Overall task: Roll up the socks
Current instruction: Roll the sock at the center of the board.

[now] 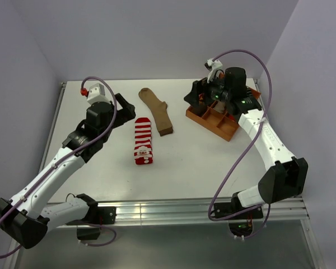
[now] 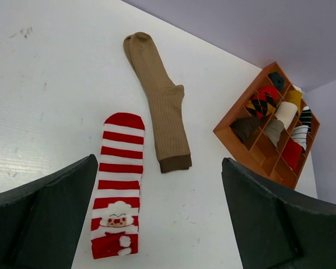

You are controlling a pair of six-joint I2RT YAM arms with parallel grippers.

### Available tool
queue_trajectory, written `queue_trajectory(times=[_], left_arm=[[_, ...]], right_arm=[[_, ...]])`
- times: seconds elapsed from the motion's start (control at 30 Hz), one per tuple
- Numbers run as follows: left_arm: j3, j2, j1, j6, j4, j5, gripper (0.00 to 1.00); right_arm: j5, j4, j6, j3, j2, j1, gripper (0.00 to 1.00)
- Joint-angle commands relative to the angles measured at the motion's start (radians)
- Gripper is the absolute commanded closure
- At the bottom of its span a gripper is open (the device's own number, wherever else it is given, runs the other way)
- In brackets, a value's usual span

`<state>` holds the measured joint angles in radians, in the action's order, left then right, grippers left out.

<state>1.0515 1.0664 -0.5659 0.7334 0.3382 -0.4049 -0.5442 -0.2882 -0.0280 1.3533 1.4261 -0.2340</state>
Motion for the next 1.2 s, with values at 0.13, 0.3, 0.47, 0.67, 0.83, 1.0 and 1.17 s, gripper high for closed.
queue_trajectory(times=[0.13,0.3,0.47,0.67,0.83,1.0,1.17], left_arm=[[0.068,-0.019,0.004,-0.042,0.047,-0.028,0.01],[0.067,-0.037,0.004,-0.06,0.038,-0.005,0.01],[0.048,-0.072,0.004,-0.066,0.018,0.0,0.01],[0.077,-0.071,0.004,-0.066,0.038,-0.017,0.01],[0.131,-0.074,0.009,-0.058,0.084,-0.028,0.01],[0.197,-0.082,0.027,-0.069,0.145,-0.028,0.01],[0.22,-0.095,0.076,-0.062,0.163,0.009,0.0]], right_arm=[[0.035,0.047,-0.059,-0.017,-0.064,-0.01,0.0],[0.029,0.026,-0.085,-0.014,-0.052,-0.01,0.0],[0.044,0.008,-0.113,-0.013,-0.029,-0.014,0.01],[0.14,-0.066,-0.239,0.009,0.054,-0.102,0.06],[0.24,-0.109,-0.375,0.003,0.166,-0.298,0.11],[0.311,-0.1,-0.476,-0.029,0.234,-0.458,0.15],[0.329,-0.062,-0.5,-0.072,0.293,-0.606,0.17]])
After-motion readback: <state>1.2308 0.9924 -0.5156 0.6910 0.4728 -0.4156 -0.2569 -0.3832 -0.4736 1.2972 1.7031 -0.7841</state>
